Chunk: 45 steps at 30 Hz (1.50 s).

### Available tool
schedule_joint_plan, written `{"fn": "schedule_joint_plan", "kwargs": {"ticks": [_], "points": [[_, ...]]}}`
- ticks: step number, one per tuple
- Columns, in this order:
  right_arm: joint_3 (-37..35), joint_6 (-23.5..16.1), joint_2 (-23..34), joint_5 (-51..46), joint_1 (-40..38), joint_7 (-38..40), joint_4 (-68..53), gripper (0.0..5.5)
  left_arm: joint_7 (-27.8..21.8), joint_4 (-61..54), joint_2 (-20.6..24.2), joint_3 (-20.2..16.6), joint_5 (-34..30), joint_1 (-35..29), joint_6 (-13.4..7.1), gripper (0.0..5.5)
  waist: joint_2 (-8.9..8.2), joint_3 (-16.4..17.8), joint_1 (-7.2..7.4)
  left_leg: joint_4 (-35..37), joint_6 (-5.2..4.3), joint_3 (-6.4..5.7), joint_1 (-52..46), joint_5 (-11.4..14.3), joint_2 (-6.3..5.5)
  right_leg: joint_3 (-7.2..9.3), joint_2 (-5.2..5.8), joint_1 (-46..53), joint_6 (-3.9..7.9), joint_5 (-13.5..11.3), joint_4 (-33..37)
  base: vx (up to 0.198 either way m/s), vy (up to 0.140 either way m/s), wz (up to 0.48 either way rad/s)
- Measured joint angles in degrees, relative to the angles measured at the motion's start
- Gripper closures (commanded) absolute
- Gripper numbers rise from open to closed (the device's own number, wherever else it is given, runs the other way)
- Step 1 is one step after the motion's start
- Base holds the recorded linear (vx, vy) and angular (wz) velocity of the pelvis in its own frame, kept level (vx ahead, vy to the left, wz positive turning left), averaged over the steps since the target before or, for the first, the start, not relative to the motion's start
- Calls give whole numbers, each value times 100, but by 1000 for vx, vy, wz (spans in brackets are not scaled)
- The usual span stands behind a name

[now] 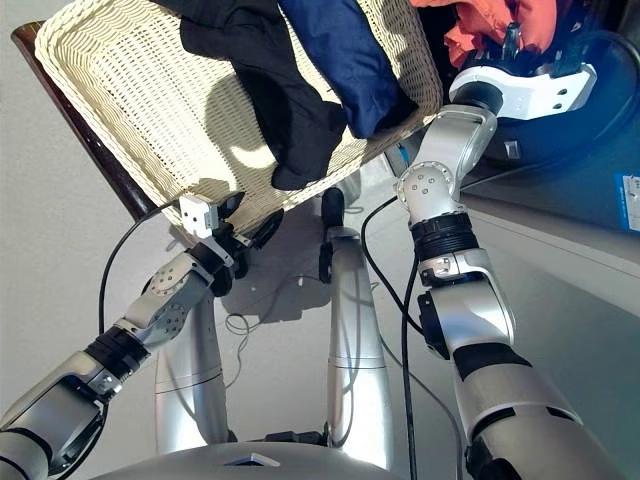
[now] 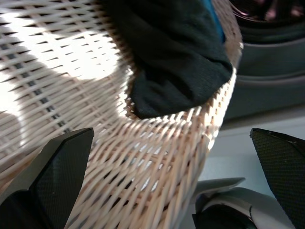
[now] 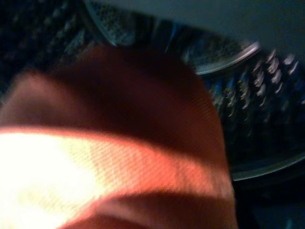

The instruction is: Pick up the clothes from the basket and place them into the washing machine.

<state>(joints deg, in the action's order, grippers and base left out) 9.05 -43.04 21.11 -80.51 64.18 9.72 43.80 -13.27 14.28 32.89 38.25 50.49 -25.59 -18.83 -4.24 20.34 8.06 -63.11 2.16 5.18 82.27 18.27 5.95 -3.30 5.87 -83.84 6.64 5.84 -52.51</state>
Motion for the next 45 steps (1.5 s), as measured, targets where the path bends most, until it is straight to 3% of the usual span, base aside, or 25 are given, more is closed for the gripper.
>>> {"fn": "schedule_joint_plan", "kwargs": {"ticks": [5,9,17,26,32,36,41,45], "points": [[268,12,46,-98,869,154,1330,550,4,-322,283,74,-2,9,20,0,-23,-4,129,5,209,186,124,5,-2,-37,105,-81,42,-20,30,0,0,0],[533,38,150,-93,1386,272,2258,550,0,-562,415,92,-2,0,36,0,-37,3,108,8,292,300,212,-46,-2,-78,134,-178,51,-15,-38,0,0,0],[1000,507,205,-87,1861,421,2877,550,-4,-602,420,91,3,-130,49,0,-90,41,40,16,320,410,224,-63,0,-90,159,-214,61,-1,-153,0,0,0],[1111,530,176,-90,1908,512,2595,550,48,-591,410,92,5,-191,53,0,-53,93,-1,53,270,402,176,-146,-18,-87,148,-205,55,-6,-152,-7,21,-4],[951,523,85,219,1904,658,2152,550,305,-559,353,23,-4,-148,60,0,178,310,-74,144,231,377,-145,-235,-90,-119,153,32,27,-26,-150,-49,55,-13],[1069,523,41,509,1905,759,2146,550,361,-565,308,-231,-3,21,51,0,200,320,-211,204,146,301,-192,-254,-104,-104,102,30,-32,-64,-114,-13,3,-27],[1184,536,45,604,1990,749,2194,550,323,-563,242,-259,0,38,53,0,218,313,-323,361,54,251,-187,-303,-101,-105,59,-2,-46,-73,-17,2,12,-2],[1238,683,77,579,2046,688,2192,550,246,-565,206,-244,11,177,56,0,377,234,-480,565,-27,196,-178,-369,-111,-59,65,9,-57,-80,163,0,0,0]]}}
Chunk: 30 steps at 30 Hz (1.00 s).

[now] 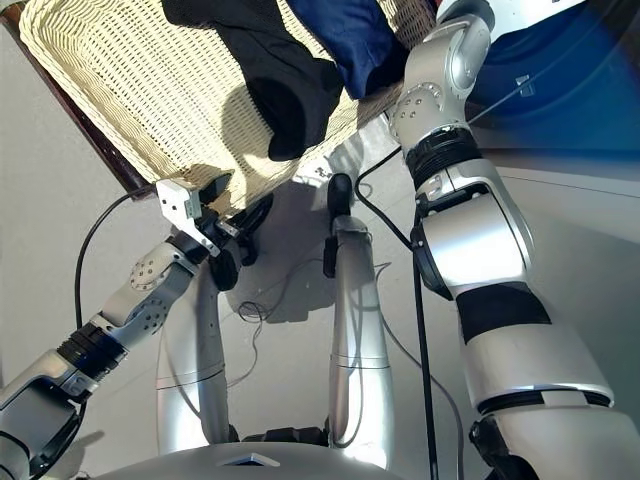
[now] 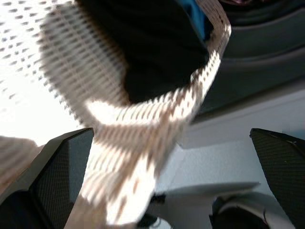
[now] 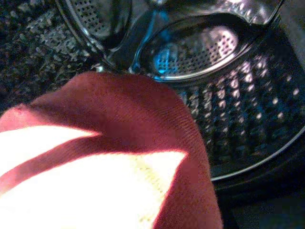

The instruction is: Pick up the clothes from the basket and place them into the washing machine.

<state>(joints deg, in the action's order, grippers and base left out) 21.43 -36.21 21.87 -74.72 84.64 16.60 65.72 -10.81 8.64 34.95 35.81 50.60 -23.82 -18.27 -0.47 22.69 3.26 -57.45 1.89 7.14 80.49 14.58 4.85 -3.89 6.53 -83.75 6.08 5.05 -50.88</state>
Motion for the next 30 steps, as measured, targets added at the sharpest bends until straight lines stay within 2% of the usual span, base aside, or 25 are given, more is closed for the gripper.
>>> {"fn": "schedule_joint_plan", "kwargs": {"ticks": [2,3,4,6,7,9,12,15,18,20,24,27,30], "points": [[390,780,145,-41,198,-294,3,550,-13,-13,-14,-8,7,44,1,0,102,-49,-154,273,-54,-8,-3,-76,-11,47,4,1,-3,-2,223,0,0,0],[513,954,142,-47,273,-391,2,550,-19,-23,-14,-2,10,63,3,0,133,-64,-257,379,-67,-22,-12,-126,-17,71,6,3,-21,-14,297,21,3,203],[602,1067,81,-111,322,-490,-15,550,-54,-59,-13,-4,39,99,2,0,145,-70,-359,462,-99,-70,-36,-205,-49,90,9,11,-46,-30,316,25,0,285],[716,1217,-133,-116,371,-638,-62,550,-126,-127,3,-15,114,221,1,0,162,-81,-417,506,-160,-156,-61,-332,-106,173,66,47,-242,-161,236,30,7,437],[760,1231,-198,-113,374,-686,-124,550,-144,-162,8,-8,115,260,1,0,163,-81,-445,507,-185,-167,-61,-364,-111,247,99,72,-278,-186,209,24,11,414],[777,1239,-317,-113,373,-736,-243,550,-206,-239,2,3,115,329,1,0,163,-81,-516,519,-238,-265,-60,-422,-95,384,105,140,-326,-173,196,22,9,253],[771,1241,-428,-104,433,-797,-409,550,-219,-350,14,-23,114,310,-2,0,162,-81,-593,546,-208,-240,-60,-458,-107,471,134,165,-293,-120,201,7,5,59],[639,1236,-425,-107,446,-806,-393,550,-215,-445,19,-161,117,279,-20,0,160,-79,-601,529,-200,-232,-69,-452,-129,520,195,215,-271,-54,195,0,0,0],[246,1186,-362,-230,635,-789,-85,550,-203,-481,69,-298,156,285,-53,0,152,-75,-612,494,-128,-225,-80,-407,-149,521,220,218,-267,-49,133,0,0,0],[-28,1167,-245,-296,727,-726,93,550,-203,-491,78,-288,230,315,-55,0,152,-75,-620,411,-105,-221,-74,-369,-152,497,229,221,-277,-13,79,0,0,0],[-523,918,-4,-500,903,-510,350,550,-204,-530,104,-186,241,468,-58,0,150,-75,-514,403,-27,-174,-55,-342,-176,365,254,198,-171,-45,117,0,0,0],[-725,774,260,-558,900,-372,365,550,-205,-595,115,-167,253,518,-67,0,148,-76,-448,378,10,-82,3,-342,-176,308,256,134,-103,-97,158,0,0,0],[-1126,682,539,-749,898,-194,415,550,-213,-750,213,-31,287,500,-122,0,148,-76,-445,195,109,-4,105,-263,-173,212,256,9,-60,-84,-3,0,0,0]]}}
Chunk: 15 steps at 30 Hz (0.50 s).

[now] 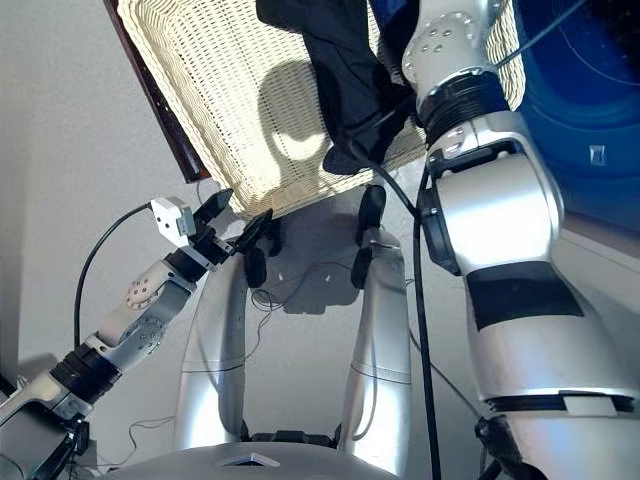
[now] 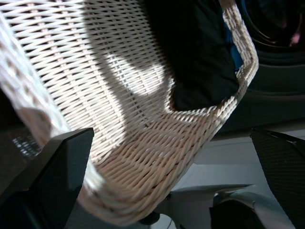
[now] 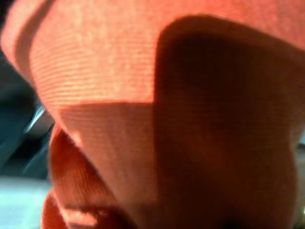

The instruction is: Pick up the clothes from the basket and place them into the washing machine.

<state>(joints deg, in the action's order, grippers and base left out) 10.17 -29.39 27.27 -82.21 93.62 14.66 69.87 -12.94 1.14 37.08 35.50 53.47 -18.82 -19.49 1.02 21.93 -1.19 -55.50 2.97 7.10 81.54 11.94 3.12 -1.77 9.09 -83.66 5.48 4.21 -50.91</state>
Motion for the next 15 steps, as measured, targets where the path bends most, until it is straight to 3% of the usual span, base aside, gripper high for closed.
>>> {"fn": "schedule_joint_plan", "kwargs": {"ticks": [3,11,15], "points": [[-131,-42,246,-126,3,128,234,550,-38,-8,85,48,63,-7,-10,0,-2,6,40,-153,22,16,32,64,5,-21,12,-28,55,43,-120,0,0,0],[-131,-55,503,-260,230,273,692,550,-16,-205,441,261,214,-67,-2,0,-20,103,136,-304,22,102,33,157,47,-153,-11,-110,52,105,-312,0,0,0],[-146,-52,687,-384,417,406,944,550,18,-420,483,281,214,-48,3,0,-19,118,89,-304,6,99,134,135,45,-149,-13,-210,14,81,-316,0,0,0]]}}
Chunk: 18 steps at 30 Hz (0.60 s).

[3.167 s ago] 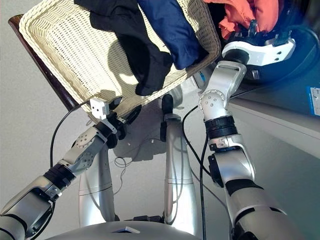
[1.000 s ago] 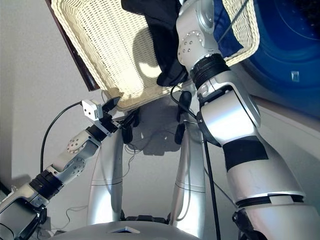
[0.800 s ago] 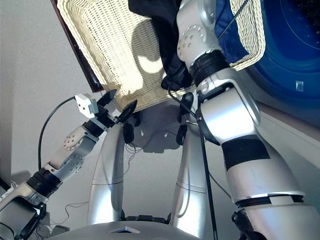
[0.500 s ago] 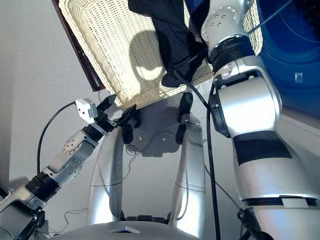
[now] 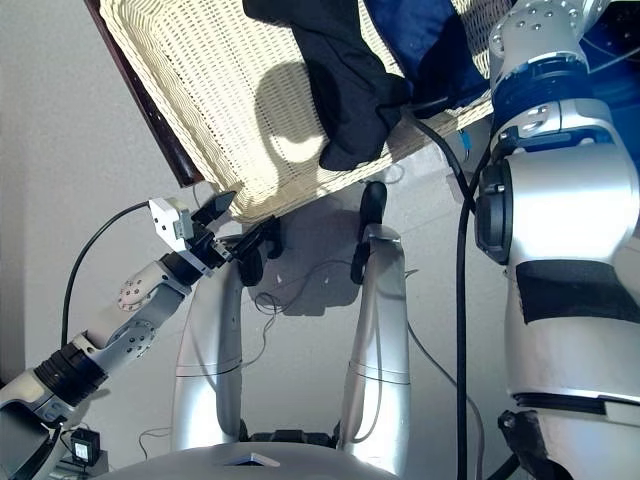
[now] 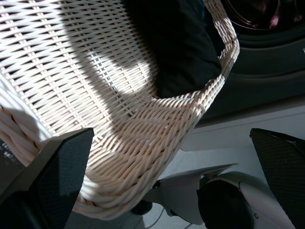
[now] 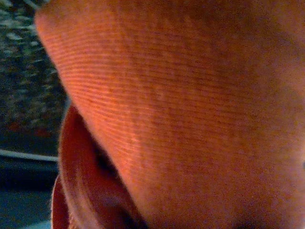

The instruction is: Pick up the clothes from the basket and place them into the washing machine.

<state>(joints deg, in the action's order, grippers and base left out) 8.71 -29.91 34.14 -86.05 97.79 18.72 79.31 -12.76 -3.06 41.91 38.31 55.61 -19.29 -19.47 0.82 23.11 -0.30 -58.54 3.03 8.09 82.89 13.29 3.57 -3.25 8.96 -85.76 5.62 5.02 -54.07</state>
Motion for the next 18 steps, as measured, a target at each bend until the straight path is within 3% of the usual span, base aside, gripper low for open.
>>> {"fn": "schedule_joint_plan", "kwargs": {"ticks": [3,18], "points": [[7,5,180,-43,172,71,138,550,0,-40,14,-2,3,-39,0,0,1,12,3,-12,38,-1,51,3,-4,8,-7,-34,25,18,8,0,0,0],[462,247,906,-225,724,114,507,550,72,-269,51,-12,124,-101,2,0,-35,32,37,-119,57,-11,167,78,17,11,-25,-134,49,54,-67,0,0,0]]}}
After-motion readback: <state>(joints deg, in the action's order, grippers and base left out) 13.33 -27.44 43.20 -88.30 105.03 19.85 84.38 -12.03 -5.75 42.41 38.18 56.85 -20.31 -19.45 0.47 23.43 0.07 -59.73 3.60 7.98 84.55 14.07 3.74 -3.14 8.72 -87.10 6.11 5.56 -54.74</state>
